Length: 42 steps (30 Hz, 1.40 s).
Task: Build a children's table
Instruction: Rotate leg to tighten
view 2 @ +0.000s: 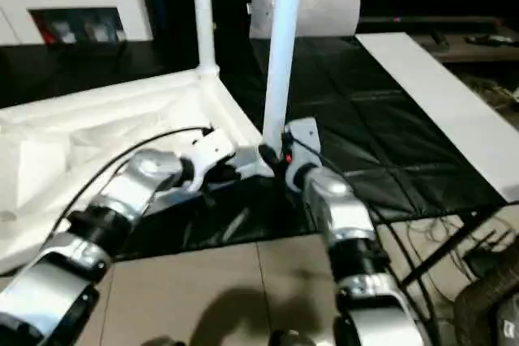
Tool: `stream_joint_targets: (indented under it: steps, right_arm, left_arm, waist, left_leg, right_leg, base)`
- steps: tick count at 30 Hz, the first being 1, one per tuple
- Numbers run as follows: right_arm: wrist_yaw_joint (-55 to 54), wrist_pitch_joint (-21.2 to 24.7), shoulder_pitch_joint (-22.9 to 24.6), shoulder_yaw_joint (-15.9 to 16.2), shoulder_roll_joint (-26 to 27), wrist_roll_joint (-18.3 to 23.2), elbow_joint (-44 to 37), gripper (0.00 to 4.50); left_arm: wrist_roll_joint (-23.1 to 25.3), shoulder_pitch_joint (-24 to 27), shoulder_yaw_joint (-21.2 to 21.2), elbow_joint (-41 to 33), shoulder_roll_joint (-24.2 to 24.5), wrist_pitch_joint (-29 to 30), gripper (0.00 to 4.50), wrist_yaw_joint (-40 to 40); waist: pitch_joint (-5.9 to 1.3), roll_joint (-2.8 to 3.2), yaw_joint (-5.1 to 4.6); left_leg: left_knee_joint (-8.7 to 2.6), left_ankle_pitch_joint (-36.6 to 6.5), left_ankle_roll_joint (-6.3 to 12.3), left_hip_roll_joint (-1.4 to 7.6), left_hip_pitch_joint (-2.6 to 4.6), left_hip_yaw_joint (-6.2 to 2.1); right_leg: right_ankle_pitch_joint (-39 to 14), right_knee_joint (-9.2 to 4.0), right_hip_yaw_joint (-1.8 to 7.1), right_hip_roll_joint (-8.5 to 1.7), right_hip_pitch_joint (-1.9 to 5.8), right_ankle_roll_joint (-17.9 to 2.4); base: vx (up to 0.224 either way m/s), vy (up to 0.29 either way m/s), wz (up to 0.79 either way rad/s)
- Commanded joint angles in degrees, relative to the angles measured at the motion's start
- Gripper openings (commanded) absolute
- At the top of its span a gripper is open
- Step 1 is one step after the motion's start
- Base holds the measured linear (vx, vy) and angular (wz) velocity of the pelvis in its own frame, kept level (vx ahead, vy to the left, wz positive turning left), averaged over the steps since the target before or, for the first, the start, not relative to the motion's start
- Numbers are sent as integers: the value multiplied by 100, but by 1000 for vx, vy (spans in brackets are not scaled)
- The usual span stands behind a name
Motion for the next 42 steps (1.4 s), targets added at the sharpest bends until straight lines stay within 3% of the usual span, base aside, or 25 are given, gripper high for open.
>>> stream_joint_targets:
  steps: [1,2,3,4,5,6,7,8,9,11,13,14,16,18,26,29,35,36,37,38,39,41,42]
  right_arm:
    - [123,-73,52,206,135,-4,39,264]
    - [125,-117,76,198,120,4,8,271]
    - [199,-216,184,155,0,20,-72,288]
    - [256,-259,274,115,-81,34,-163,288]
    - [277,-268,302,101,-105,42,-197,306]
    - [285,-304,348,70,-138,54,-244,306]
    - [435,-495,593,24,-328,79,-515,316]
    - [435,-548,650,31,-387,51,-568,316]
    - [435,-548,650,31,-387,51,-568,327]
    - [525,-675,805,5,-535,50,-705,347]
    - [748,-622,1031,-120,-654,251,-1035,359]
    - [829,-576,1111,-168,-686,337,-1166,368]
    - [1207,-488,1354,-170,-794,606,-1646,389]
    - [1518,-473,1488,-107,-877,769,-1923,401]
    - [2420,-170,1574,205,-1322,1138,-2760,448]
    - [2605,70,1346,359,-1365,1231,-2998,450]
    - [2684,119,1064,540,-1134,1333,-2998,450]
    - [2669,88,1025,577,-1082,1318,-2977,450]
    - [2586,20,882,660,-900,1291,-2894,450]
    - [2586,20,882,660,-900,1291,-2894,450]
    - [2552,27,779,680,-787,1323,-2803,450]
    - [2487,-16,636,727,-664,1261,-2586,450]
    - [2385,-63,513,783,-555,1148,-2399,450]
  left_arm:
    - [44,-280,-193,-217,-202,-492,0,-7]
    - [73,-277,-223,-199,-165,-549,0,-6]
    - [102,-251,-260,-171,-27,-723,0,-107]
    - [121,-239,-266,-155,56,-804,0,-149]
    - [127,-238,-266,-149,79,-823,0,-156]
    - [147,-247,-264,-110,115,-859,0,-139]
    - [169,-248,-254,-50,251,-1006,0,-197]
    - [178,-258,-247,-26,276,-1031,0,-199]
    - [178,-258,-247,-26,276,-1031,0,-199]
    - [244,-312,-251,112,364,-1262,0,-161]
    - [319,-383,-280,320,494,-1745,0,-91]
    - [330,-401,-284,383,534,-1900,0,-73]
    - [239,-419,-159,441,571,-2099,0,19]
    - [105,-378,-83,364,591,-2137,55,-145]
    - [-298,-2,153,-169,651,-1938,100,-348]
    - [-495,409,424,-741,767,-1596,120,-147]
    - [-1020,1212,891,-2035,1044,-831,162,-325]
    - [-1095,1360,946,-2256,1123,-712,175,-381]
    - [-1529,1924,1083,-3121,1456,-238,175,-784]
    - [-1529,1924,1083,-3121,1456,-238,188,-784]
    - [-1874,2265,1158,-3692,1681,126,192,-1054]
    - [-2283,2585,1268,-4286,1901,591,214,-1240]
    - [-2518,2836,1327,-4720,2100,920,225,-1358]
  waist:
    - [-343,245,120]
    - [-367,170,213]
    - [-363,-348,83]
    - [-394,-322,266]
    - [-455,-389,342]
    - [-540,-289,489]
    - [-620,-282,498]
    - [-602,-228,503]
    - [-633,-199,481]
    - [-636,-206,463]
    - [-618,-179,480]
    - [-596,-187,481]
    - [-561,-179,479]
    - [-531,-183,459]
    - [-487,-201,423]
    - [-488,-245,403]
    - [-481,-197,359]
    - [-490,-221,357]
    - [-498,-238,348]
    - [-477,-243,305]
    - [-457,-213,318]
    - [-416,-202,279]
    - [-437,-205,303]
  left_leg:
    - [-945,-4024,-20,480,-494,-241]
    - [-1116,-4538,-70,353,-67,-58]
    - [-496,-3402,-177,-100,152,-117]
    - [-214,-2458,-160,-318,191,73]
    - [-257,-1117,84,-215,-92,23]
    - [-400,-360,90,-145,-170,33]
    - [-396,290,185,-79,-150,58]
    - [-398,454,234,-58,-173,67]
    - [-341,635,308,-75,-219,96]
    - [-306,637,455,-99,-249,113]
    - [-310,218,571,-83,-254,117]
    - [-343,-95,548,-66,-260,115]
    - [-384,-521,411,-29,-230,118]
    - [-422,-769,320,-14,-239,112]
    - [-468,-1083,274,44,-175,138]
    - [-481,-1025,240,36,-216,133]
    - [-482,-990,172,51,-210,146]
    - [-481,-1005,175,40,-200,157]
    - [-496,-944,113,74,-209,131]
    - [-526,-906,117,57,-276,126]
    - [-519,-1071,70,62,-182,152]
    - [-531,-1194,61,51,-168,181]
    - [-521,-1199,42,51,-136,191]
  right_leg:
    - [-1879,939,594,-187,662,76]
    - [-873,931,837,32,161,-188]
    - [-3542,58,945,-364,-2,-17]
    - [-4686,-202,972,-434,-138,165]
    - [-4822,-125,1155,-610,82,246]
    - [-3779,-11,1144,-461,124,141]
    - [-1810,234,1154,-298,74,-298]
    - [-964,330,1156,-235,58,-557]
    - [183,455,1136,-153,65,-955]
    - [924,511,1121,-136,91,-1315]
    - [716,445,1123,-156,98,-1362]
    - [307,384,1111,-175,125,-1291]
    - [-404,302,1106,-191,107,-1162]
    - [-948,231,1094,-191,103,-1004]
    - [-1494,150,1110,-201,18,-1041]
    - [-1669,170,1116,-214,40,-971]
    - [-1697,168,1136,-207,-23,-955]
    - [-1734,153,1133,-191,-27,-936]
    - [-1586,247,1142,-230,-19,-1019]
    - [-1626,247,1136,-212,16,-997]
    - [-1815,219,1152,-202,-72,-972]
    - [-1896,173,1166,-145,-110,-962]
    - [-1817,177,1183,-150,-110,-990]
  base:
    - [110,45,-24]
    - [119,-37,-4]
    - [119,-37,-4]
    - [100,-86,4]
    - [50,-74,-9]
    - [50,-74,-9]
    - [69,-60,-1]
    - [64,-29,7]
    - [64,-29,7]
    - [26,-2,-1]
    - [0,0,0]
    - [0,0,0]
    - [0,0,0]
    - [0,0,0]
    - [0,0,0]
    - [0,0,0]
    - [0,0,0]
    - [0,0,0]
    - [0,0,0]
    - [0,0,0]
    - [0,0,0]
    - [0,0,0]
    - [0,0,0]
